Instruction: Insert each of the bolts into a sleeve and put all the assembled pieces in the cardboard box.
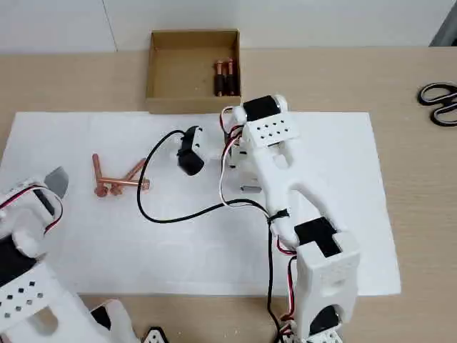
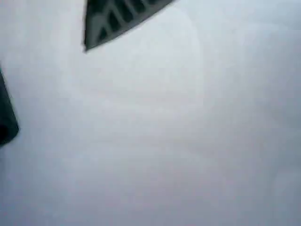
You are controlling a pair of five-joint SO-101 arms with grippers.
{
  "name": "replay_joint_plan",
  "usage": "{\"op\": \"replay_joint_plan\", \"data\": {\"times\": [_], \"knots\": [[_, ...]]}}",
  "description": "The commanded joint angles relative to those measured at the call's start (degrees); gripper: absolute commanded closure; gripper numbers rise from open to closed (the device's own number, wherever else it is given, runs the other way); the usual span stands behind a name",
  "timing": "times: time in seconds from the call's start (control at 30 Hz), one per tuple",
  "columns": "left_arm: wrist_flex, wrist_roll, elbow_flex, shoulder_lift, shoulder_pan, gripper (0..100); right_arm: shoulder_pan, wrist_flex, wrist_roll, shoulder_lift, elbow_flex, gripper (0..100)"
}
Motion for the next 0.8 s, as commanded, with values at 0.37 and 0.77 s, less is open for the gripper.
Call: {"op": "replay_joint_plan", "data": {"times": [0.37,0.77], "knots": [[1.1,-0.3,-2.4,-0.8,-0.7,70,0.8,-6.7,0.8,10.4,-0.4,80.9],[1.1,-0.3,-2.4,-0.8,-0.7,70,2.3,-5.9,-1.8,12.3,-0.4,97.4]]}}
